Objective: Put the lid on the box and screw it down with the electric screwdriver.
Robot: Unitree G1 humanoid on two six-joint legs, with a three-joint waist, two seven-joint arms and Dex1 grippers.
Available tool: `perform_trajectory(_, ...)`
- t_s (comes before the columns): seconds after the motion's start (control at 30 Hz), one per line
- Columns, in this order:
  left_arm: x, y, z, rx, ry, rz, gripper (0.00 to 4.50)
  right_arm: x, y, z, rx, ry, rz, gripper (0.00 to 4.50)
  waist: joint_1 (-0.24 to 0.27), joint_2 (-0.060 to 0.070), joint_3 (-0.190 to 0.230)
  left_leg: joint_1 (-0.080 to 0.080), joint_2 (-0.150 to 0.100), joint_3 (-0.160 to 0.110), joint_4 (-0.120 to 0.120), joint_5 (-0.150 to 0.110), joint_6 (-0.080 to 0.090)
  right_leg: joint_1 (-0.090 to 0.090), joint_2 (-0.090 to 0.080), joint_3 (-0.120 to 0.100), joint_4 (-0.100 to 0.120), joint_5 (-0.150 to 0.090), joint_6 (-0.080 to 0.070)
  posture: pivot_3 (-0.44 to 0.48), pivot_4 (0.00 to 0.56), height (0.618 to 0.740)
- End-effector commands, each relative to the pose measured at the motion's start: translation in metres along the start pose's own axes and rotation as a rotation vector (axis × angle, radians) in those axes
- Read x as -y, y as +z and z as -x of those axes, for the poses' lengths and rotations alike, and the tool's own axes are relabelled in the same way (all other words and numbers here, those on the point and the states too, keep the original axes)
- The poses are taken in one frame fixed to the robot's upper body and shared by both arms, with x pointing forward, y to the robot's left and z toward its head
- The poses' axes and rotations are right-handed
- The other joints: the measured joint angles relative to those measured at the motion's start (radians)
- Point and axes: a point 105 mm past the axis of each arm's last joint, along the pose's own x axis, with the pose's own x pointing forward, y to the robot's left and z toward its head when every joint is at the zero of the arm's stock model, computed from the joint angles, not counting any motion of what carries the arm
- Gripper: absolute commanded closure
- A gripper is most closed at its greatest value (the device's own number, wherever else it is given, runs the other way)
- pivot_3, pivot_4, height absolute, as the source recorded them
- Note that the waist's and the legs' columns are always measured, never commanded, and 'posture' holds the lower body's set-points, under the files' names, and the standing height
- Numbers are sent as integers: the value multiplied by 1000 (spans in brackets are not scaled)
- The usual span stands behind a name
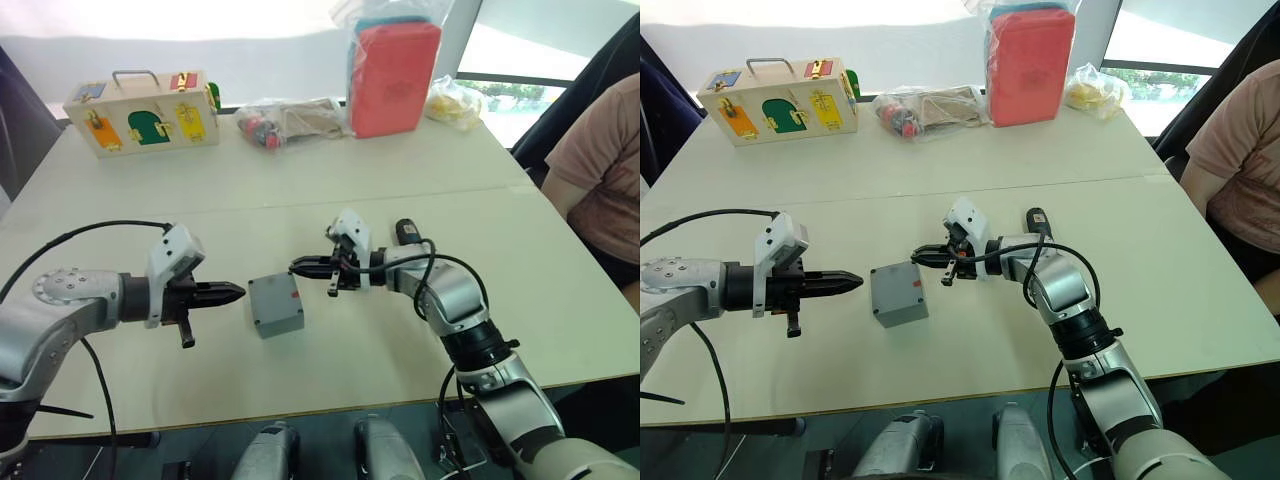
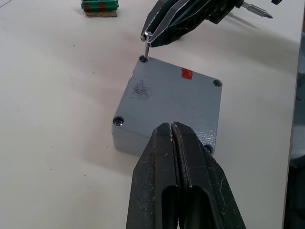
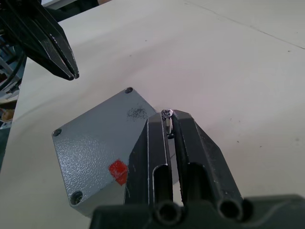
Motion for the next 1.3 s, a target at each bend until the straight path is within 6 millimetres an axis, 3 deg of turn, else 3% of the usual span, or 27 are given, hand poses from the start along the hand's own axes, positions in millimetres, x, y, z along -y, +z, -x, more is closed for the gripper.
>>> perform_trajectory(0.03, 1, 11, 3, 30, 4, -39, 4500, 0, 10, -3, 23, 4, 37, 4459, 0, 0, 0, 0, 0, 0, 0, 0, 0, 0, 0, 0, 0, 0, 0, 0, 150, 740)
perform_trajectory(0.9, 1, 13, 2, 32, 9, -40, 4500, 2, 0, -4, -12, 2, 23, 4459, 0, 0, 0, 0, 0, 0, 0, 0, 0, 0, 0, 0, 0, 0, 0, 0, 150, 740)
perform_trajectory(0.93, 1, 13, 2, 33, 9, -40, 4500, 2, 0, -4, -13, 4, 23, 3840, 0, 0, 0, 0, 0, 0, 0, 0, 0, 0, 0, 0, 0, 0, 0, 0, 150, 740)
perform_trajectory(0.97, 1, 13, 2, 33, 9, -40, 4500, 2, 0, -4, -14, 4, 23, 3641, 0, 0, 0, 0, 0, 0, 0, 0, 0, 0, 0, 0, 0, 0, 0, 0, 150, 740)
perform_trajectory(1.17, 1, 14, 2, 37, 8, -42, 4500, 6, 2, -1, -16, -9, 33, 1463, 0, 0, 0, 0, 0, 0, 0, 0, 0, 0, 0, 0, 0, 0, 0, 0, 150, 740)
perform_trajectory(1.3, 1, 16, 2, 46, 9, -42, 4500, 9, 7, 6, -10, -18, 38, 1463, 0, 0, 0, 0, 0, 0, 0, 0, 0, 0, 0, 0, 0, 0, 0, 0, 150, 740)
